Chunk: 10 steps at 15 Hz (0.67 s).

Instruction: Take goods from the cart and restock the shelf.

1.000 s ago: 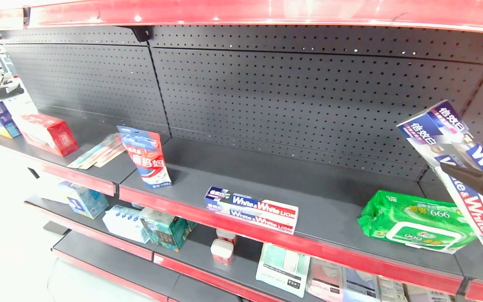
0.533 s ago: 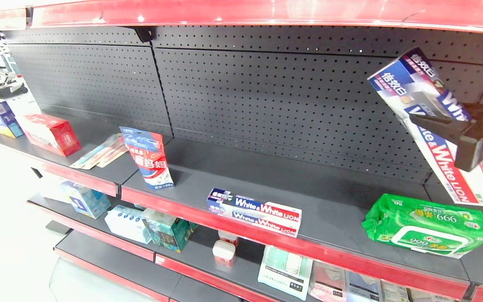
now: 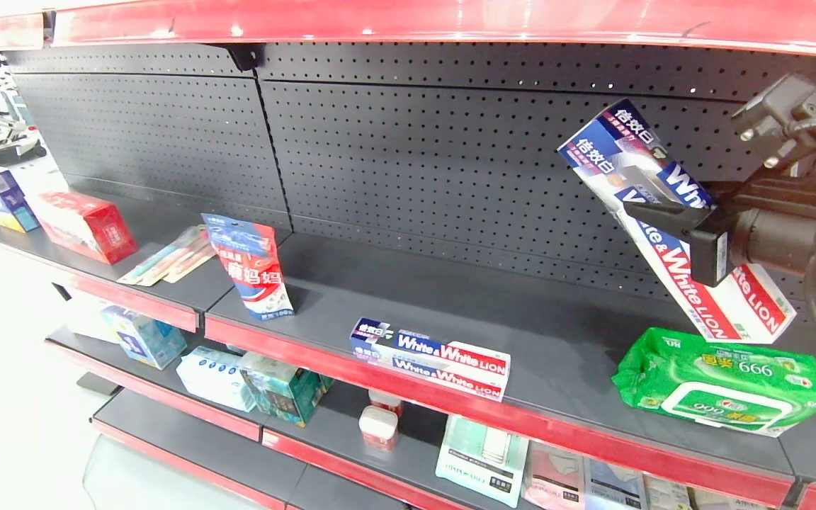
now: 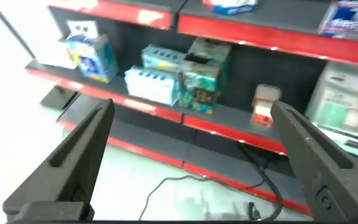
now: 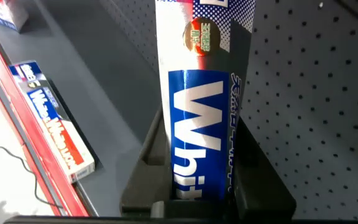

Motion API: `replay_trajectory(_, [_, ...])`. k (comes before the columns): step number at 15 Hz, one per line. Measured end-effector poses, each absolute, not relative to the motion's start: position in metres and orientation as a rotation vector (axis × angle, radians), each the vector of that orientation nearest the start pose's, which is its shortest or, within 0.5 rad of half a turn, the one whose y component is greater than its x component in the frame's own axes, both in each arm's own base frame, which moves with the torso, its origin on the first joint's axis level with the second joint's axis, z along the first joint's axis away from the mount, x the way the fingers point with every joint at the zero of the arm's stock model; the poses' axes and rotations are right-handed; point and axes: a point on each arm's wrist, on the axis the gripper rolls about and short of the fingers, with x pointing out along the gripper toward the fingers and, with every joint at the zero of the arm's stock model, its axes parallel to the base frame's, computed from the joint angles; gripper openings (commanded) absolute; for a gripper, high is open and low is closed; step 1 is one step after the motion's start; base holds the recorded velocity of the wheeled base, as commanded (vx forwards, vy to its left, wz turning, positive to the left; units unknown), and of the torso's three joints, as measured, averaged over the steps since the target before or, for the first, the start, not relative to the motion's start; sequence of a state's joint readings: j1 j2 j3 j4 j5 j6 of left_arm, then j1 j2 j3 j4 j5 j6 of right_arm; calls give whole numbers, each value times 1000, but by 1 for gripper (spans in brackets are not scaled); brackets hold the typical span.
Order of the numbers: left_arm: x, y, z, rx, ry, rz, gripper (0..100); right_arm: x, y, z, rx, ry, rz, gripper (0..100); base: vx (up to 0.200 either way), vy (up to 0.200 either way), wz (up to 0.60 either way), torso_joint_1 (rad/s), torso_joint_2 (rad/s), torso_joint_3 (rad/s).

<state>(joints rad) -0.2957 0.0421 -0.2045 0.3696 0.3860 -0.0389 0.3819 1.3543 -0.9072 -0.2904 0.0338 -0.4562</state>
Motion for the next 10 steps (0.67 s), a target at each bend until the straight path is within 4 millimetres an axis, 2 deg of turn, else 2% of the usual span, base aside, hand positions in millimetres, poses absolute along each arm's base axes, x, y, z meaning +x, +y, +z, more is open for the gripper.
replay_trajectory(4, [-34,13,95,34,227,268,100,210,85,268,-478,62,445,0,0,0,0,0,0,0])
replay_trajectory(7, [-32,7,94,-13,190,197,100,210,85,267,-479,65,446,0,0,0,0,0,0,0])
replay_trajectory(9, [-25,2,96,-15,74,27,100,209,85,266,-479,70,446,0,0,0,0,0,0,0])
replay_trajectory(10, [-25,2,91,-5,70,17,100,209,85,265,-480,74,446,0,0,0,0,0,0,0])
